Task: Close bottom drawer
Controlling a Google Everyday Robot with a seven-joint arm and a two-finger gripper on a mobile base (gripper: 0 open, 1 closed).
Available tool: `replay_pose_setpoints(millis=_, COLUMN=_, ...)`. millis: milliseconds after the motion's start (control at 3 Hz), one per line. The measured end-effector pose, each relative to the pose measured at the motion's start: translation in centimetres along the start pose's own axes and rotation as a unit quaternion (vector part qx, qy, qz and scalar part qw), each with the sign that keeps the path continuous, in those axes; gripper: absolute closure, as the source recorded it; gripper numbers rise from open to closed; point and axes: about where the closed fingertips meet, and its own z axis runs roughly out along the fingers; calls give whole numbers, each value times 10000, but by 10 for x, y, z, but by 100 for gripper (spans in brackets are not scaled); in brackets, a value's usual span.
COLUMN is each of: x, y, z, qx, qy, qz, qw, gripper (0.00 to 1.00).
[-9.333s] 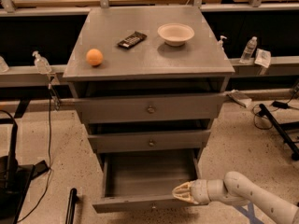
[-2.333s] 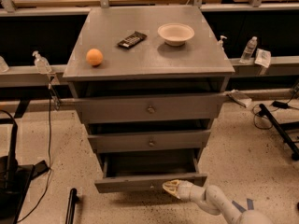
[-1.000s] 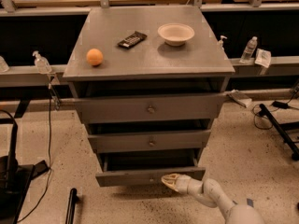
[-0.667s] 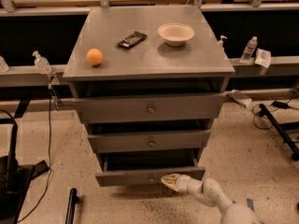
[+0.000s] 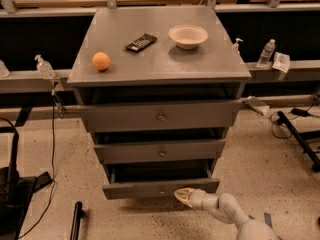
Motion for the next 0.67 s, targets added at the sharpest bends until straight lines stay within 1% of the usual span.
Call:
replay_pose_setpoints(millis=333, x=15, y=14, z=-9, qx=-136, qy=89, qz=108, qw=9998, gripper=100)
replay_pose_setpoints(millis=667, x=15, y=13, z=-8, qx=-154, qy=72, qz=101, qw=9998, gripper=100)
